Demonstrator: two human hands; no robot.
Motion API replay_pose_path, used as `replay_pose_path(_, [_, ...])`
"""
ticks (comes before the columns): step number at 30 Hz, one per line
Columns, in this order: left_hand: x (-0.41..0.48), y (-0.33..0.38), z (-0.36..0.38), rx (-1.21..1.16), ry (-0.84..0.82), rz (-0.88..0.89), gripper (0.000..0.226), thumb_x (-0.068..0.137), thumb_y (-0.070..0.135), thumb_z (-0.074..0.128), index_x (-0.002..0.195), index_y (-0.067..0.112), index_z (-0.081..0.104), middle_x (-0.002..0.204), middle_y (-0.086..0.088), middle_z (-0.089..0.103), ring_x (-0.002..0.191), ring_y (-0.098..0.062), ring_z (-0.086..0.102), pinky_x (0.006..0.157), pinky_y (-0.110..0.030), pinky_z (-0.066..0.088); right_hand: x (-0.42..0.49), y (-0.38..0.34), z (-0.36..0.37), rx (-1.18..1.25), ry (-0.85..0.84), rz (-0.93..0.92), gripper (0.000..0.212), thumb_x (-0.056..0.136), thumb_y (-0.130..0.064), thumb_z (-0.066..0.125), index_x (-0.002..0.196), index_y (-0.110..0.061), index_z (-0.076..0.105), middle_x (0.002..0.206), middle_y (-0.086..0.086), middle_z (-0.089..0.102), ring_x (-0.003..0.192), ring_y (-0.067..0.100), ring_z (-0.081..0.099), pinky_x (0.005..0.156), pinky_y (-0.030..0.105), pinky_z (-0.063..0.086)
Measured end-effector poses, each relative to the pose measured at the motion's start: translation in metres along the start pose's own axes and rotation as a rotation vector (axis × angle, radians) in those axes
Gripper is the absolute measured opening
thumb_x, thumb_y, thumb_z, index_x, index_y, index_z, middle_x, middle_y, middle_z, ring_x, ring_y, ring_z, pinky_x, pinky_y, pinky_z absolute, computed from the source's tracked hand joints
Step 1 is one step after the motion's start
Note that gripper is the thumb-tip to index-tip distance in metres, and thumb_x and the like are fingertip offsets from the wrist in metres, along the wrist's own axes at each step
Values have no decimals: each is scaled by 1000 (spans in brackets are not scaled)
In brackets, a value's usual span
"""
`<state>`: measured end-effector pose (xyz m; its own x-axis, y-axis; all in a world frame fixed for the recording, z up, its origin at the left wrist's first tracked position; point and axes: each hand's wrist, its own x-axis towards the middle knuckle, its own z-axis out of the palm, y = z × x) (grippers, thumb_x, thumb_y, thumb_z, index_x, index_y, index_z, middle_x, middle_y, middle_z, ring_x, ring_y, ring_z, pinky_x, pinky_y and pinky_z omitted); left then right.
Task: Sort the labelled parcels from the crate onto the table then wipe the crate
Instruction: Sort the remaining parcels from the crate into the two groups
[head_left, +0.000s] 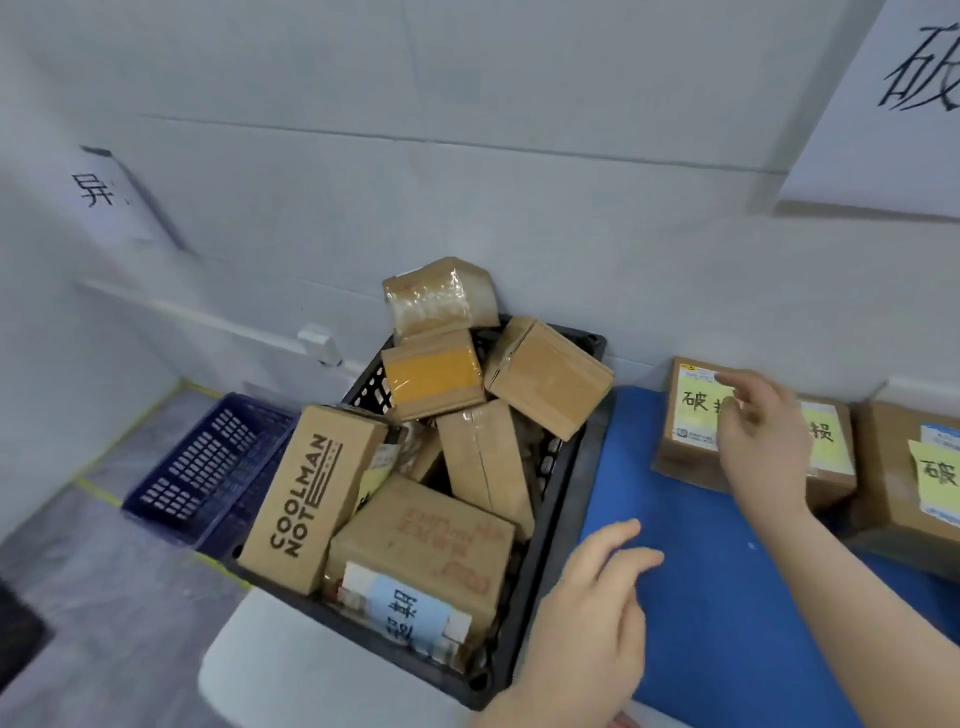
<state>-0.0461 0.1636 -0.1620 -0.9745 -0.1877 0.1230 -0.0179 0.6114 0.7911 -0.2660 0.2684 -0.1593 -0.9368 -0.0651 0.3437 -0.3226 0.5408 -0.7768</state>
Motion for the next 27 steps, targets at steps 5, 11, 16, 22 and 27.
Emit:
replay_pose_path(5, [-59, -20, -71, 46, 313, 29, 43, 89, 11, 40, 120, 35, 58, 139, 20, 42, 129, -4, 44, 99, -12, 37, -88, -85, 24, 280, -121, -60, 29, 95, -6, 50, 115, -26, 58, 107, -8, 55, 90, 6, 57, 75, 16, 44])
replay_pose_path(11, [-86, -73, -171, 84, 741, -165, 39, 90, -3, 45, 112, 24, 62, 122, 9, 51, 120, -6, 49, 93, -39, 48, -173, -135, 64, 335, -430, -187, 37, 91, 0, 54, 118, -24, 60, 116, -16, 52, 110, 5, 55, 89, 15, 46])
replay_pose_path(16, [-83, -113, -210, 56, 731, -303, 36, 95, 0, 46, 122, 21, 57, 123, 7, 46, 118, -7, 48, 102, -42, 44, -189, -167, 88, 313, -595, -280, 37, 93, -2, 53, 121, -26, 59, 123, -17, 48, 105, 2, 54, 86, 14, 47])
replay_pose_path(22, [-70, -137, -214, 291, 552, -175, 32, 95, 11, 44, 124, 14, 58, 127, 7, 48, 120, -8, 45, 104, -38, 40, -197, -192, 137, 230, -721, -125, 41, 94, -6, 48, 131, -24, 49, 129, -15, 41, 98, 2, 53, 86, 16, 48])
replay_pose_path(27, [-49, -132, -206, 698, 294, 170, 44, 85, 12, 47, 127, 18, 58, 135, 0, 54, 133, -26, 43, 111, -47, 29, -189, -192, 173, 194, -714, 120, 44, 91, 1, 43, 131, -17, 52, 128, -2, 48, 108, 5, 48, 92, 13, 34])
